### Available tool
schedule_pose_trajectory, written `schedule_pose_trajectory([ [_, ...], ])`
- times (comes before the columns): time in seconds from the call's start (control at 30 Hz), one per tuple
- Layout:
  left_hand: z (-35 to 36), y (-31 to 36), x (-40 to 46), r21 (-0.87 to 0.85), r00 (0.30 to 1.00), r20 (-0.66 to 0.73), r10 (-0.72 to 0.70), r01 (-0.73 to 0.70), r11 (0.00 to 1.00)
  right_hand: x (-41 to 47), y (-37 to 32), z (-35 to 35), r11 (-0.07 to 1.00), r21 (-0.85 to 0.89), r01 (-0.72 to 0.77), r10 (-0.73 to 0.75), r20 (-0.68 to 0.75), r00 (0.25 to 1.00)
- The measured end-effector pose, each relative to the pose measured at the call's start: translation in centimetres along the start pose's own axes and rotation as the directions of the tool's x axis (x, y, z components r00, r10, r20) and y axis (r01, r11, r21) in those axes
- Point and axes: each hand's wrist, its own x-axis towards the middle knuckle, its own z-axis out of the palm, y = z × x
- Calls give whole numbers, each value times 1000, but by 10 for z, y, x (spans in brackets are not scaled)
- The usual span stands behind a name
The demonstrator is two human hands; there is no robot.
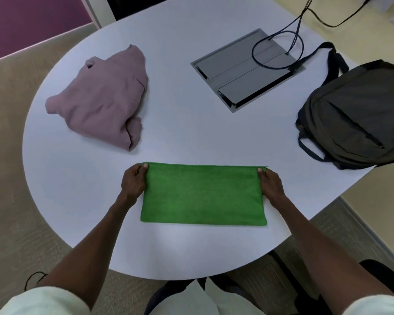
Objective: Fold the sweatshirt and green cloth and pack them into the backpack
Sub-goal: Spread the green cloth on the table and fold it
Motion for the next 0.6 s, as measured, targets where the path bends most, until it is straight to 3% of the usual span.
schedule_pose_trajectory([
  [0.17,10,-6,19,162,1000,-30,4,1,987,14,-4,6,989,-137,-54,53,-14,999],
  [0.47,26,-8,23,149,983,-184,-6,34,988,21,-12,13,966,-204,-161,147,-82,986],
  [0.6,26,-9,24,191,974,-227,12,33,981,12,-23,14,907,-334,-255,203,-184,962],
])
